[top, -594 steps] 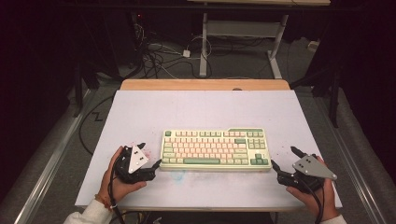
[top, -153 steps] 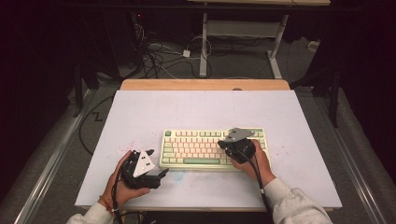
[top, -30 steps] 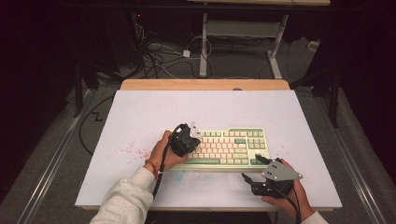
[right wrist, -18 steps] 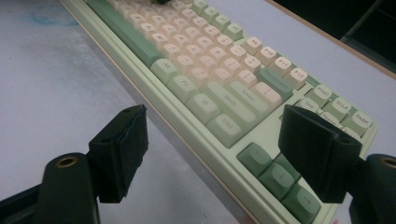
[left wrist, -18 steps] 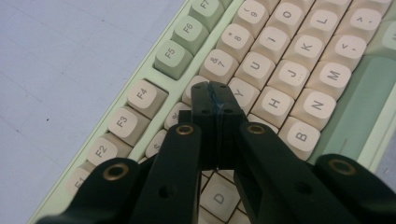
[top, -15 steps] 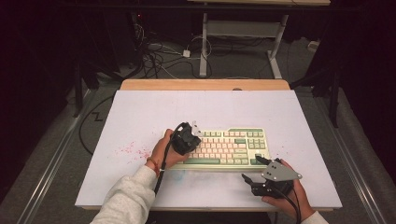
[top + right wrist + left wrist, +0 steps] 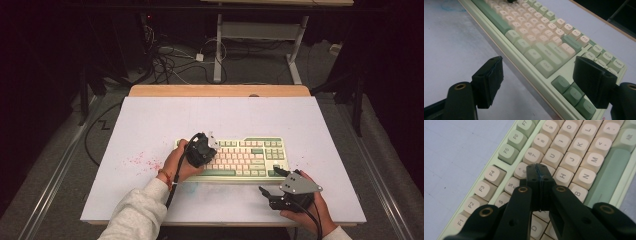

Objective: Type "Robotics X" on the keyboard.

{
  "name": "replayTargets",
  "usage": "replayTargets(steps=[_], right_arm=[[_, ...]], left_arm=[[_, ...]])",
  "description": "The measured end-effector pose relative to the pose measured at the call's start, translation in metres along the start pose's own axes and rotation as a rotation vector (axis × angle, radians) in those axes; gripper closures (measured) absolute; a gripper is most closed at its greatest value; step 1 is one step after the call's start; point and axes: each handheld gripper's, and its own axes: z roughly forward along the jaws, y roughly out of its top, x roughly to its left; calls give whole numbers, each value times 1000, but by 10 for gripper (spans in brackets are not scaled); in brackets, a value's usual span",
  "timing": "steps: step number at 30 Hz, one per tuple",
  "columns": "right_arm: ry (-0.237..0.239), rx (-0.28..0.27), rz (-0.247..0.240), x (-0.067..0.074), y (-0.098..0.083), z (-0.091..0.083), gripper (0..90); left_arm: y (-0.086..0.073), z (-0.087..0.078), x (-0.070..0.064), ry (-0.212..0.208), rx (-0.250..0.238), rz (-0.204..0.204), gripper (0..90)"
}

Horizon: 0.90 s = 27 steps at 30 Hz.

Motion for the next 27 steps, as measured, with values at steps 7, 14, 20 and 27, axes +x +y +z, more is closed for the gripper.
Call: replayTargets(steps=[7, 14, 20, 27], right_arm=[[-8, -7, -1, -1, 1, -2, 245], [-14, -9, 2, -2, 1, -2, 246], [-19, -11, 2, -3, 2, -3, 245], [-18, -10, 3, -3, 2, -3, 246]], left_arm=[[2, -7, -3, 5, -21, 10, 873], [2, -15, -6, 6, -60, 14, 866], [-1, -21, -6, 9, -80, 10, 849], [-5, -30, -6, 18, -123, 6, 817]])
